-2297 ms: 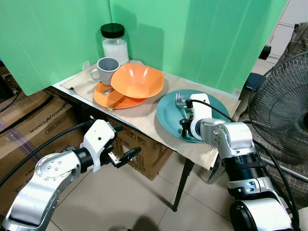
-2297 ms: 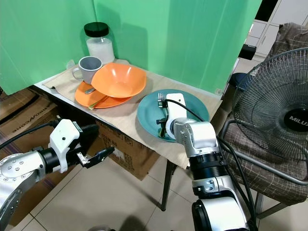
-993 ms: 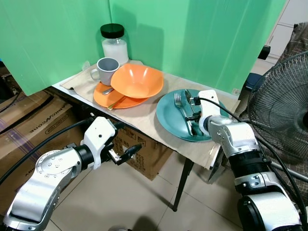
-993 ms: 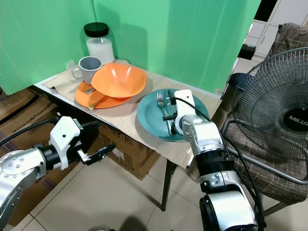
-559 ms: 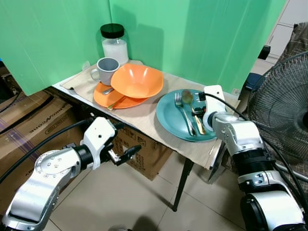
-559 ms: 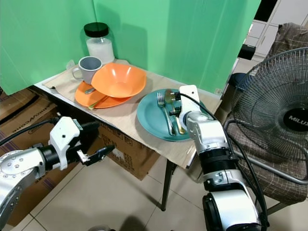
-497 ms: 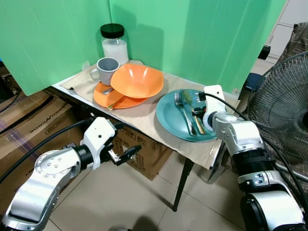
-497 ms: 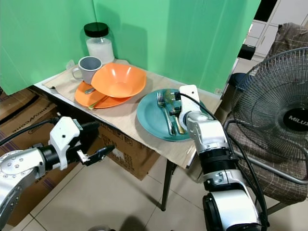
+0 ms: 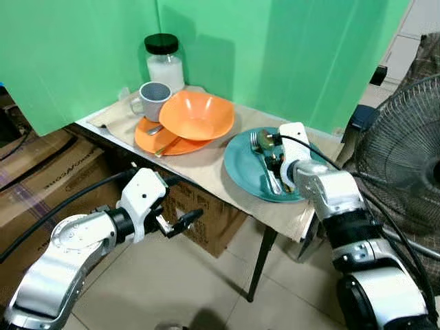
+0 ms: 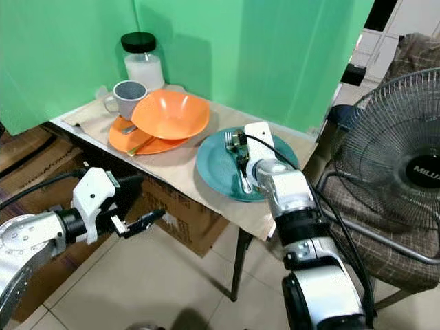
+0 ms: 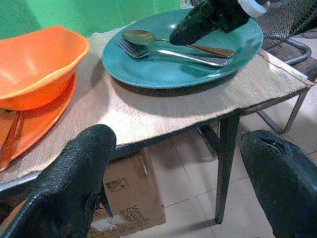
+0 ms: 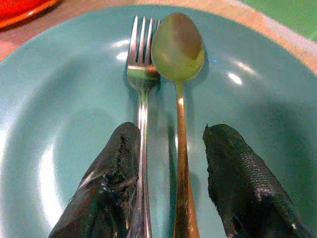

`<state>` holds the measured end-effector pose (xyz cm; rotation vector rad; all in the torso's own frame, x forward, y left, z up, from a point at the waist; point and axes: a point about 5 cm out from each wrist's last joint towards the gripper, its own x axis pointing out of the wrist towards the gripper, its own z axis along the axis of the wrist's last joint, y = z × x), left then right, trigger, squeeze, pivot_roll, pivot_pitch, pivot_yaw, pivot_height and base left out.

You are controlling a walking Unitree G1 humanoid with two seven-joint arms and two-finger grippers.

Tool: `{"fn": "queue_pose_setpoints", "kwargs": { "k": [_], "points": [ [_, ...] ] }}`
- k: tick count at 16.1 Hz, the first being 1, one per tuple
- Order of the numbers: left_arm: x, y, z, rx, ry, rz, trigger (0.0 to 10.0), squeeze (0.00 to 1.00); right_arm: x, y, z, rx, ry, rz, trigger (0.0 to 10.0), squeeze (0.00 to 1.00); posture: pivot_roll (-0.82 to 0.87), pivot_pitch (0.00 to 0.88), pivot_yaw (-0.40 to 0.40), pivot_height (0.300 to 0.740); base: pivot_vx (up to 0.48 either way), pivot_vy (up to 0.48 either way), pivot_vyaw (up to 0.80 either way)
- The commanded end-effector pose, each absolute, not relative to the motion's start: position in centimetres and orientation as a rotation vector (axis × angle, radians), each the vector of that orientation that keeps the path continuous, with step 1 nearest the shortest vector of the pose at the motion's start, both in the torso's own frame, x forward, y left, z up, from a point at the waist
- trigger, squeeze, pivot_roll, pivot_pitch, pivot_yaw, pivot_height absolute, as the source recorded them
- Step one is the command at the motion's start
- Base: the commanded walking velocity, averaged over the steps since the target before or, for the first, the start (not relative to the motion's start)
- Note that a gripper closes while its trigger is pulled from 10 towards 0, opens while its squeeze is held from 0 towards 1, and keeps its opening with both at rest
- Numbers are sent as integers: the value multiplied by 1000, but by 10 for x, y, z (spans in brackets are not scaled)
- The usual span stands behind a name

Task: Setting the table

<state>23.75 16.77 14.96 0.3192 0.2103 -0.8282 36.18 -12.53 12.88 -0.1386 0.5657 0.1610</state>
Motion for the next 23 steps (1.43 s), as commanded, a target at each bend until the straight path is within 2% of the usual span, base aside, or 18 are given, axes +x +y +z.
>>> {"fn": "queue_pose_setpoints", "kwargs": {
  "k": [1,6,7,8,10,11,13,15,23],
  "points": [
    [236,168,149,333,212,-839,10000,0,364,-125,130,-144,556,149,10000,0,111,0,11,740,0,0,0],
    [234,167,149,327,214,-848,10000,0,368,-132,122,-139,573,101,10000,0,112,0,7,740,0,0,0],
    [234,166,149,326,214,-850,10000,0,368,-132,120,-133,578,103,9725,0,112,0,6,740,0,0,0],
    [234,166,149,325,213,-850,10000,0,368,-131,117,-127,584,106,8078,0,112,0,7,740,0,0,0],
    [235,166,149,327,213,-850,10000,0,368,-130,113,-118,598,113,3216,0,114,0,7,740,0,0,0],
    [235,166,149,328,213,-850,10000,0,368,-130,112,-116,603,116,1922,0,113,0,7,740,0,0,0],
    [235,166,149,329,215,-849,10000,0,367,-129,106,-109,623,123,431,0,114,0,6,740,0,0,0],
    [235,167,149,329,214,-848,10000,0,367,-129,104,-104,628,117,0,0,115,0,5,740,0,0,0],
    [235,169,150,336,216,-846,10000,0,369,-124,100,-60,642,131,0,0,123,0,4,740,0,0,0]
  ]
}}
